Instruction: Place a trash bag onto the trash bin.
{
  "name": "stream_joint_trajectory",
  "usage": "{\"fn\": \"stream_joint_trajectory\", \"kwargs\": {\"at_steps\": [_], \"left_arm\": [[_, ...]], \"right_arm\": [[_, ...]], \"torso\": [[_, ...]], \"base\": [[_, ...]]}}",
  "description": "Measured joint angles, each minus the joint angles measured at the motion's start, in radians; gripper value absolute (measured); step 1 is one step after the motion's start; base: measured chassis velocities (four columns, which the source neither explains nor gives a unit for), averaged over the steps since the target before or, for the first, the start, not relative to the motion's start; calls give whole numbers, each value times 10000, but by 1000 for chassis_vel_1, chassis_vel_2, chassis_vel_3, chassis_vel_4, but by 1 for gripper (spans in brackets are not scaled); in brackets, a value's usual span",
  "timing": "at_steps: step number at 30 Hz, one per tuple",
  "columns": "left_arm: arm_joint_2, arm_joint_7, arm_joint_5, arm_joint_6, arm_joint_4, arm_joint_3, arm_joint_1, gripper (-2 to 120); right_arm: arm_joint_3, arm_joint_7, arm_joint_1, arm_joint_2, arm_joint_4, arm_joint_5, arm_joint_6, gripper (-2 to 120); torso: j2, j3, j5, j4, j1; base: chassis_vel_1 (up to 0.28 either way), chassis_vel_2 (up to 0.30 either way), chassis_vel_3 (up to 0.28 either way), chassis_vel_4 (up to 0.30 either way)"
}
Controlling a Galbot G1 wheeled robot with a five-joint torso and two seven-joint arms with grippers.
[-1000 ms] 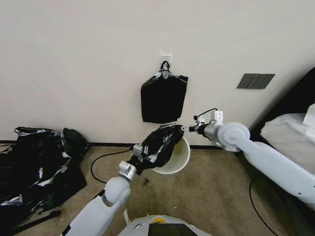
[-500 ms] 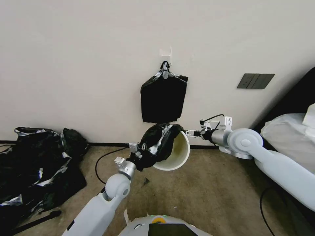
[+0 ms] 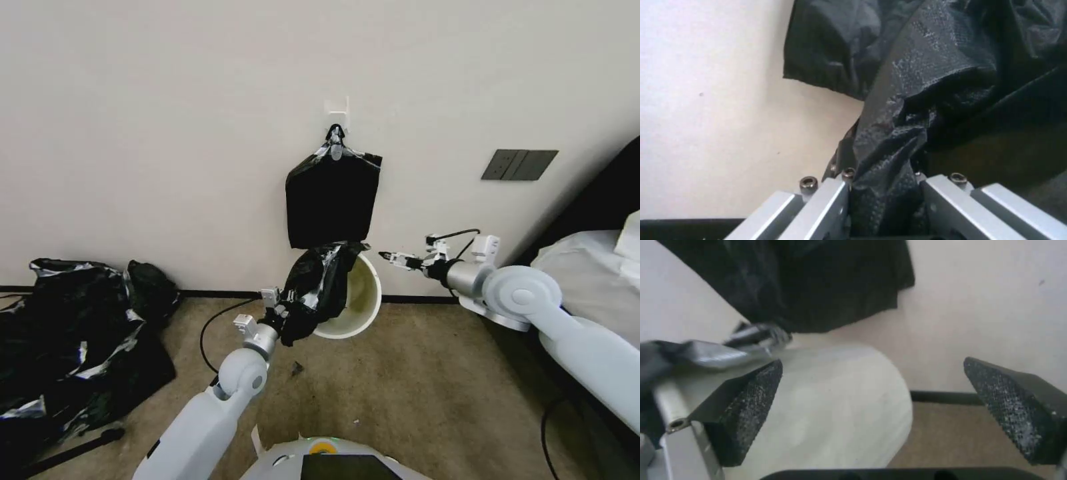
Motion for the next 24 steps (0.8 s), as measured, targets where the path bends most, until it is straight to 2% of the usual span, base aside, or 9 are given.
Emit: {"fn": "stream_joint_trajectory", "kwargs": {"at_steps": [3, 7, 9, 12, 13, 16, 20, 23, 24], "left_arm": [[-10, -220, 32, 145, 92, 56, -96, 1], [-34, -739, 351, 387, 114, 221, -219, 1], [-50, -914, 533, 454, 113, 298, -268, 1], [-78, -1424, 1545, 564, 55, 605, -394, 1], [-78, -1424, 1545, 564, 55, 605, -394, 1], [7, -1835, 3007, 567, -46, 873, -437, 1], [55, -2062, 3860, 530, -80, 959, -429, 1], [43, -2330, 5265, 199, -60, 1069, -363, 1], [43, -2330, 5265, 199, -60, 1069, -363, 1]], "right_arm": [[1078, -68, -798, 146, 567, -568, 234, 100], [1605, 125, -1203, 313, 1607, -715, 593, 100], [1450, 407, -1180, 378, 2029, -727, 748, 100], [-197, 2207, -559, 950, 3204, -1041, 1427, 100], [-197, 2207, -559, 950, 3204, -1041, 1427, 100], [-2230, 3333, 262, 1647, 3554, -1114, 1689, 100], [-3223, 4059, 760, 2160, 3492, -884, 1856, 100], [-4461, 5422, 1498, 3196, 3150, -236, 2654, 100], [-4461, 5422, 1498, 3196, 3150, -236, 2654, 100]], "torso": [[0, 0, 1, -3, 0], [0, 0, -2, -3, 0], [0, 0, -2, -4, 0], [0, 0, 3, 3, 0], [0, 0, 3, 3, 0], [0, 0, 1, 0, 0], [0, 0, 0, 1, 0], [0, 0, 0, 0, 0], [0, 0, 0, 0, 0]], "base": [[0, 0, 0, 0], [0, 0, 0, 0], [0, 0, 0, 0], [0, 0, 0, 0], [0, 0, 0, 0], [0, 0, 0, 0], [0, 0, 0, 0], [0, 0, 0, 0], [0, 0, 0, 0]]}}
